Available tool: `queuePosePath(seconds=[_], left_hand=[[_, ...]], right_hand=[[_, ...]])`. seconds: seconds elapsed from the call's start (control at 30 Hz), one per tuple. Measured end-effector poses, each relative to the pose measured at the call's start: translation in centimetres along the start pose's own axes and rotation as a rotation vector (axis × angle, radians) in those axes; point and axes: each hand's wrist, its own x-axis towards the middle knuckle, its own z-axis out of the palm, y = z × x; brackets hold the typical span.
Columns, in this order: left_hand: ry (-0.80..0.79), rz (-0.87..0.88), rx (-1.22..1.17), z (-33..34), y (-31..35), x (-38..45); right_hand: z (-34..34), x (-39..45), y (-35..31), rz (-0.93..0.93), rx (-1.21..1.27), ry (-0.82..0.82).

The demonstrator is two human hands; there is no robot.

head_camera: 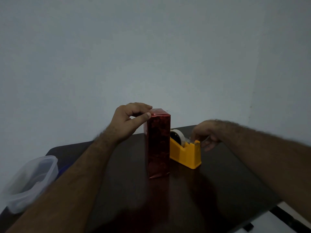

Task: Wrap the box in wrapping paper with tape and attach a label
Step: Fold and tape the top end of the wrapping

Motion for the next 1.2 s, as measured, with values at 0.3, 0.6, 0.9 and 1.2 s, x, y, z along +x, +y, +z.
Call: queuePosePath(seconds=[0.3, 0.6, 0.9, 1.2], left_hand=[[-0.006, 0.009, 0.019, 0.1, -0.1, -0.1], [-0.020, 0.010, 0.024, 0.0, -0.1, -0.1], [-0.019, 0.015, 0.034, 0.0, 0.0, -0.1], [-0.014, 0.012, 0.035, 0.1, -0.1, -0.1]], right_hand=[[0.0, -1.3, 0.1, 0.009, 0.104, -0.067], [0.7, -1.9, 0.0, 0.025, 0.286, -0.167], [0.2, -1.4, 2.1, -0.069, 0.567, -0.230], [1.1, -1.5, 5.0, -0.139, 0.809, -0.192]])
